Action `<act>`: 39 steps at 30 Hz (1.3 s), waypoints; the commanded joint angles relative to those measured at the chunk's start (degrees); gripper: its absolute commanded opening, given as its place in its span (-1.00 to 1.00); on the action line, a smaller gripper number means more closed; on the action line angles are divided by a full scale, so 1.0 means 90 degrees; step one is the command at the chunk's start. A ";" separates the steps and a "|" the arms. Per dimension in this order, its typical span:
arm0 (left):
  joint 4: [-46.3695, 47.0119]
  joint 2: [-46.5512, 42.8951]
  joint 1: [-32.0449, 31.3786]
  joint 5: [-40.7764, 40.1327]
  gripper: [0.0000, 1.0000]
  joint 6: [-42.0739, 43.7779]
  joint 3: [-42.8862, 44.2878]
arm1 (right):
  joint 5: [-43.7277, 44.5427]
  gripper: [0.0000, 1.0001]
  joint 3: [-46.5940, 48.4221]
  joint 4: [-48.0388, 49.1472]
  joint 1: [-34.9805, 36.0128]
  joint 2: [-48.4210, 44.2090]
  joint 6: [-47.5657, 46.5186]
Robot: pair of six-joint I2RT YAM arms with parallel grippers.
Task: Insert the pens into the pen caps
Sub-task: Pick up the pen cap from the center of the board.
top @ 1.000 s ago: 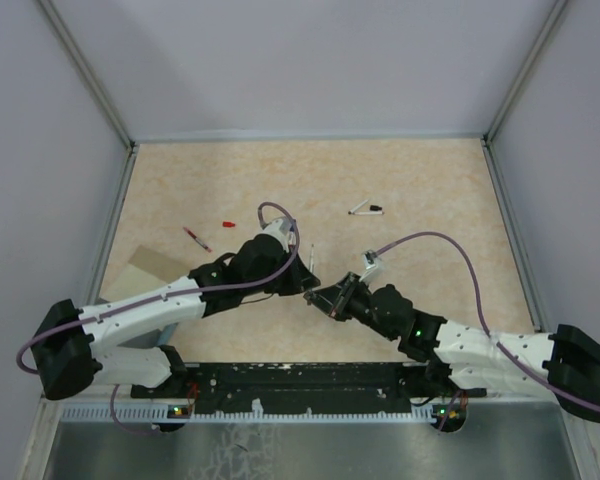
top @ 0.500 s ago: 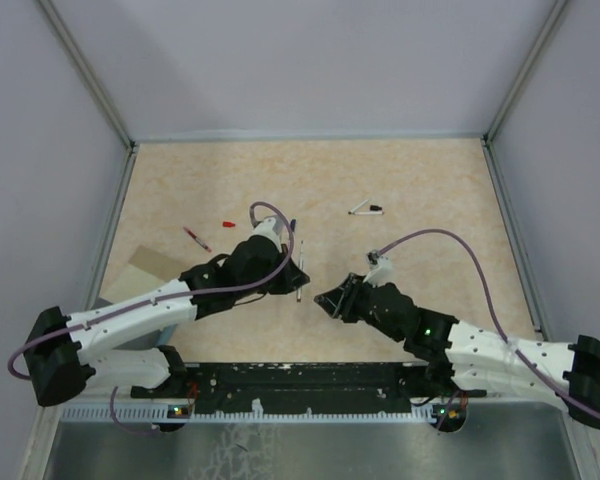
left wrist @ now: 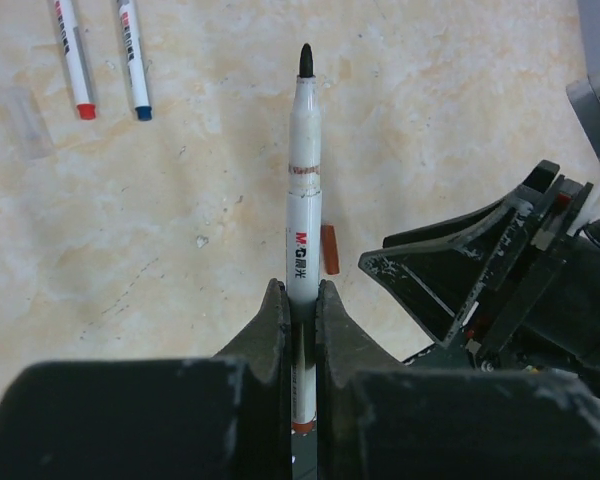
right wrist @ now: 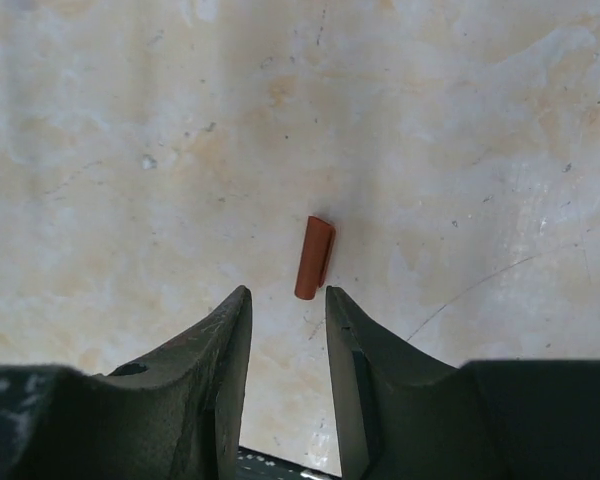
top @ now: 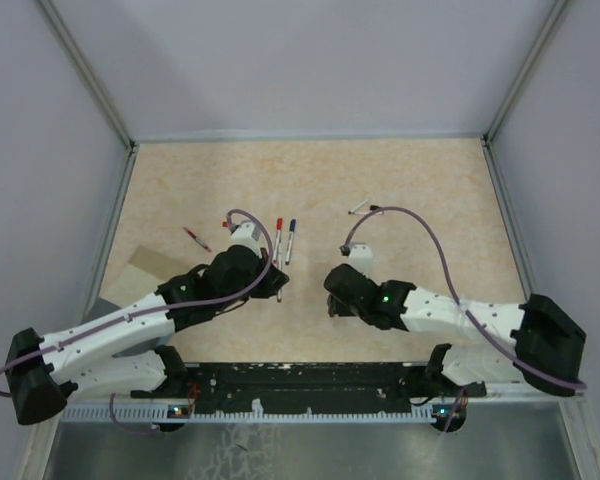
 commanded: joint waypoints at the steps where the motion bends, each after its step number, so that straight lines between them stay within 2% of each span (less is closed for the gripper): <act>1: -0.0119 -0.0172 0.0004 -0.0036 -1.00 0.0077 -0.0208 | 0.0239 -0.29 0.0762 -0.0464 -0.0111 0.0898 -0.0395; 9: -0.0195 -0.0595 0.0003 -0.0112 -1.00 -0.0021 -0.0551 | 0.0208 -0.36 0.1381 -0.0830 -0.0209 0.2155 -0.0414; 20: -0.0260 -0.0707 0.0014 -0.0172 -1.00 -0.0011 -0.0631 | -0.0214 -0.47 0.1616 -0.0903 -0.0256 0.2771 -0.0460; 25: -0.0231 -0.0704 0.0013 -0.0153 -1.00 -0.0065 -0.0672 | -0.0239 -0.61 0.1671 -0.1046 -0.0253 0.2907 -0.0483; 32: -0.0173 -0.0652 0.0016 -0.0089 -1.00 -0.0053 -0.0725 | -0.0068 -0.94 0.1478 -0.1124 -0.0256 0.2366 -0.0414; 39: 0.0285 -0.0068 0.0014 0.0470 -1.00 0.0163 -0.0699 | -0.0266 -0.96 0.0420 0.0137 -0.0256 0.0776 -0.0730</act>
